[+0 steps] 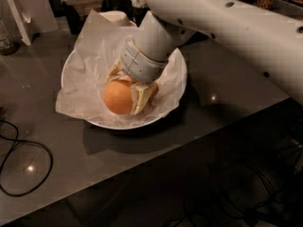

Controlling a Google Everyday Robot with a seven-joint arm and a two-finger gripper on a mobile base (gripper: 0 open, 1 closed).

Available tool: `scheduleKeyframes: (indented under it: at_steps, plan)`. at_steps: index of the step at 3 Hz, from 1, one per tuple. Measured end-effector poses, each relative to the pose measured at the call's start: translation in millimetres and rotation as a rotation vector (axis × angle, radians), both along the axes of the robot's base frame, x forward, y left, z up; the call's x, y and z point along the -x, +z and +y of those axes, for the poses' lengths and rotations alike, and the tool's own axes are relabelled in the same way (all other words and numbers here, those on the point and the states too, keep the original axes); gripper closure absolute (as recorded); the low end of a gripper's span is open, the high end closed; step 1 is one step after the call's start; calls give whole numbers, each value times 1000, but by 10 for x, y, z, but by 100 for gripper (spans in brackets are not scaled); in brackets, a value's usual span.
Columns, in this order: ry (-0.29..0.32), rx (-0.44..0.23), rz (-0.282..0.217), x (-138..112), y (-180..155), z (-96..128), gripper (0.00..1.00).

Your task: Pick orange from white bowl

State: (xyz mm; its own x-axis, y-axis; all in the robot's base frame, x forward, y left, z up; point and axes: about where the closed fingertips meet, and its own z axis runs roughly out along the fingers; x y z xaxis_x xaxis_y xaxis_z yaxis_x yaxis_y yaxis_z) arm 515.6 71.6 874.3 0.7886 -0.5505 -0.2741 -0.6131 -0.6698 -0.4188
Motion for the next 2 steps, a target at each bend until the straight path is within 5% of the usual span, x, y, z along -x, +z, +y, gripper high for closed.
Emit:
scheduleKeyframes:
  at_steps: [1, 2]
  plan:
    - [12, -191, -32, 13, 449, -107, 100]
    - [89, -394, -50, 82, 932, -237, 100]
